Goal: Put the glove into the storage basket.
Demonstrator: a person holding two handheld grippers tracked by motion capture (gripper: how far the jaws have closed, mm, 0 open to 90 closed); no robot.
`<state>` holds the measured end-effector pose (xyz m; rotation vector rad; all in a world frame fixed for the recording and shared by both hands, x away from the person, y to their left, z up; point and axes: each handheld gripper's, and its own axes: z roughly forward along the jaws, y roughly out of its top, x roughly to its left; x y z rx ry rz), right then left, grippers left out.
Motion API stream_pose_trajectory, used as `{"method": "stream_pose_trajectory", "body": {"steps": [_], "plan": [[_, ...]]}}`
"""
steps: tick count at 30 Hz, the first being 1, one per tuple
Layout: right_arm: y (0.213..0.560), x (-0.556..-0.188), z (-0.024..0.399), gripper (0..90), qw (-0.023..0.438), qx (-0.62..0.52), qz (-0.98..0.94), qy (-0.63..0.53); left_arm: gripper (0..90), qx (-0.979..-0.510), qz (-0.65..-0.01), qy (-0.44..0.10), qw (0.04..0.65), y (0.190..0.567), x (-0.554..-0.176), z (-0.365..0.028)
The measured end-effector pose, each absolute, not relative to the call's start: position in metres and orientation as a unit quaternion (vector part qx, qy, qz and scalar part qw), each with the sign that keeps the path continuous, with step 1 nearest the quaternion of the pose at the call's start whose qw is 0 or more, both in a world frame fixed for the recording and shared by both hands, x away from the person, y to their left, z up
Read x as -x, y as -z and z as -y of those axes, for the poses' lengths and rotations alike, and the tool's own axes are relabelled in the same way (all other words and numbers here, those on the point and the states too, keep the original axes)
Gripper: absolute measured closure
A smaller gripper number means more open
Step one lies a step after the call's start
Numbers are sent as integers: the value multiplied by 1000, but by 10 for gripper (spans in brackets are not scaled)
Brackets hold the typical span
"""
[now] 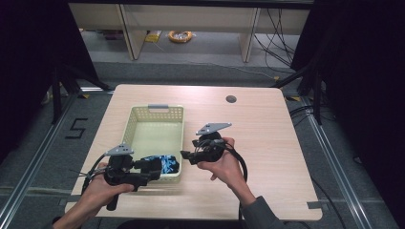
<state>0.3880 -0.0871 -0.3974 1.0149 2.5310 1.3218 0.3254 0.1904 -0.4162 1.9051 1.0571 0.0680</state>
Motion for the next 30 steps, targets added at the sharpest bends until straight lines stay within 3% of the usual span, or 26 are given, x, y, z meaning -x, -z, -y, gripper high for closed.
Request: {"method": "stream_pose_trajectory", "body": {"steps": [10,30], "plan": [[403,-380,117,361,73,-349,-825,-438,229,-772,-426,-21,472,419,-322,-181],[417,-362,156,335,85,-372,-808,-450,242,-794,-364,-41,485,417,-303,-151]]}}
